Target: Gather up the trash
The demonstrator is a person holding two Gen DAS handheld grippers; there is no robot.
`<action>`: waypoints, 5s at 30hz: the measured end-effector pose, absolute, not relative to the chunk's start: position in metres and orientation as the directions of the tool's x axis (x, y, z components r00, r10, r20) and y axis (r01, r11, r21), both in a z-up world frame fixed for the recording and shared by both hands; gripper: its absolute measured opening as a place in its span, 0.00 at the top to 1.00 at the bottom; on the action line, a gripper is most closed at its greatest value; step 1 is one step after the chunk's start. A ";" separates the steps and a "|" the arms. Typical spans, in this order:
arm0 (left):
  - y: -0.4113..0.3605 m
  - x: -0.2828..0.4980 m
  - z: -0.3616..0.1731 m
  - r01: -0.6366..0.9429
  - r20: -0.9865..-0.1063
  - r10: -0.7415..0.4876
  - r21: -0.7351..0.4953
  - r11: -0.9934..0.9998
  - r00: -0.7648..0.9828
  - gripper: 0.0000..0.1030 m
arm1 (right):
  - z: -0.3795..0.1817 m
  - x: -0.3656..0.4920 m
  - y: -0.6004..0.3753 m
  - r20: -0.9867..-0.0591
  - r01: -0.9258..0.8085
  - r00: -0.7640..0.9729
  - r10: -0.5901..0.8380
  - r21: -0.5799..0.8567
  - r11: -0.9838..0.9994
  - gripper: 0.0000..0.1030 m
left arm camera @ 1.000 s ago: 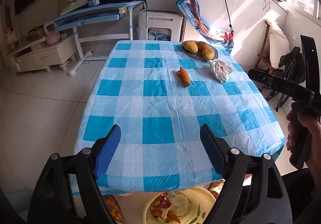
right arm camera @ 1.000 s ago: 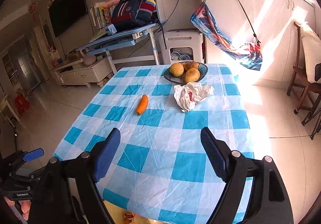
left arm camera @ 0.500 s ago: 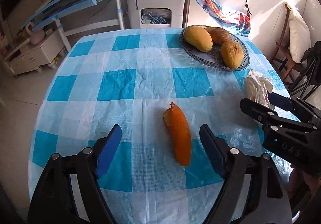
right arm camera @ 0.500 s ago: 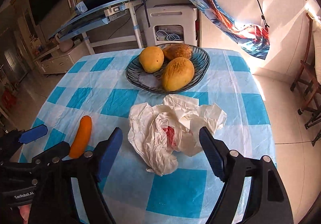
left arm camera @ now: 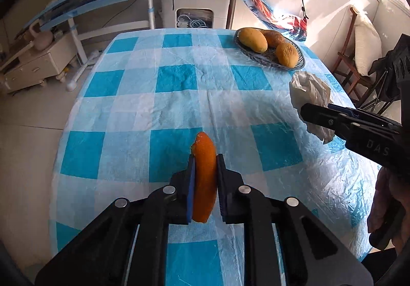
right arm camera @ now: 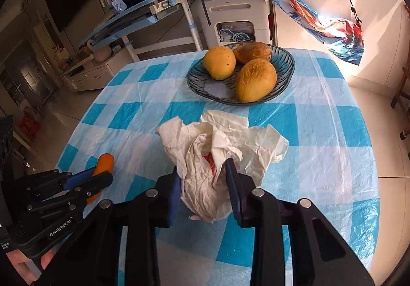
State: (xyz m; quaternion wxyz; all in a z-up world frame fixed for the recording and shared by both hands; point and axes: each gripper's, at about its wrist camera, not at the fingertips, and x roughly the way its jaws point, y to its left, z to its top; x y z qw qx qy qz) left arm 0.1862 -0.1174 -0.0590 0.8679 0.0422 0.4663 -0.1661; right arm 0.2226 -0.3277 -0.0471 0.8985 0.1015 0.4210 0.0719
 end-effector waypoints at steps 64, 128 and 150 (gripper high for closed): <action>0.041 -0.116 0.060 0.212 -0.498 -0.284 -0.198 0.957 0.819 0.07 | 0.019 -0.094 -0.224 -0.400 0.014 0.916 0.027 0.100 0.995 0.09; -0.005 -0.128 0.046 0.147 -0.514 -0.071 0.109 0.983 0.855 0.07 | 0.013 -0.108 -0.223 -0.405 0.052 0.914 -0.012 0.090 0.995 0.07; -0.008 -0.128 0.046 0.149 -0.514 -0.071 0.112 0.983 0.855 0.07 | 0.013 -0.107 -0.224 -0.406 0.051 0.914 -0.011 0.088 0.995 0.07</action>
